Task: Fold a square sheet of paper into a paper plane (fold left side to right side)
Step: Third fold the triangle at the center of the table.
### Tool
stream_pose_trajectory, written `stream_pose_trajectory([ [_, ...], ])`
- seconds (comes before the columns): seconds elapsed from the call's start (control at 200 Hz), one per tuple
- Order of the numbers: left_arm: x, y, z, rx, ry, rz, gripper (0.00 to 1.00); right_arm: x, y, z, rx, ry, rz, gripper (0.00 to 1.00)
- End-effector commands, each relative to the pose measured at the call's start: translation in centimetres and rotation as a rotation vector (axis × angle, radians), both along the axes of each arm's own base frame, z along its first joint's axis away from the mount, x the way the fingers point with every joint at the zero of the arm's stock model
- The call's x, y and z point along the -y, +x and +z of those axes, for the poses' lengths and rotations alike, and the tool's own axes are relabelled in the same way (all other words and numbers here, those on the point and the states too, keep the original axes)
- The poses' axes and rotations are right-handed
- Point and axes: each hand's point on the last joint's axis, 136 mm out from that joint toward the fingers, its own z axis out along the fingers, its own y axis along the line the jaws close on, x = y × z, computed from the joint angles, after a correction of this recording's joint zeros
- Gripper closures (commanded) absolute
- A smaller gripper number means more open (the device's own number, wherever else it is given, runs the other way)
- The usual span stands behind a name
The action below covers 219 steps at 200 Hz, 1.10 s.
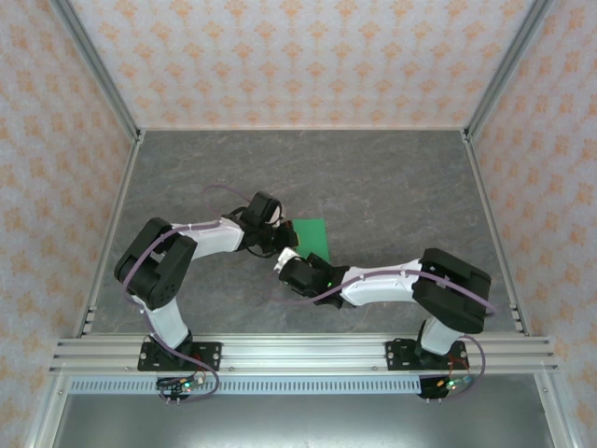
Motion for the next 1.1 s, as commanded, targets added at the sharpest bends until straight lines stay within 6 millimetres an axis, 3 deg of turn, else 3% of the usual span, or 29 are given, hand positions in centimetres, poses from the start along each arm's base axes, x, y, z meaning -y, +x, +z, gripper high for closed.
stream_pose_trajectory([
  [0.0, 0.0, 0.3, 1.1, 0.02, 0.002, -0.018, 1.0, -0.6, 0.4, 1.3, 0.009, 0.026, -0.003, 0.62],
  [0.32, -0.3, 0.2, 1.0, 0.021, 0.02, -0.023, 1.0, -0.6, -0.3, 1.3, -0.068, 0.071, 0.008, 1.0],
  [0.385, -0.5, 0.2, 1.1, 0.027, 0.027, -0.026, 1.0, -0.5, -0.4, 1.1, -0.103, 0.083, 0.008, 1.0],
  [0.475, -1.2, 0.2, 1.5, 0.039, 0.052, -0.021, 0.88, -0.5, -0.7, 0.8, -0.183, 0.114, 0.004, 1.0],
  [0.606, -2.8, -0.1, 2.1, 0.048, 0.092, -0.018, 0.83, -0.8, -1.2, 0.4, -0.279, 0.163, 0.01, 1.0],
  [0.861, -5.0, -0.1, 3.8, 0.076, 0.146, -0.019, 0.58, -1.5, -1.8, -0.5, -0.369, 0.19, 0.008, 1.0],
  [0.961, -4.2, 0.5, 4.1, 0.09, 0.111, -0.029, 0.6, -1.9, -1.8, -0.5, -0.375, 0.209, 0.004, 1.0],
  [1.091, -2.4, 2.0, 3.7, 0.08, 0.05, -0.064, 0.75, -2.0, -1.5, -0.3, -0.373, 0.223, -0.008, 1.0],
])
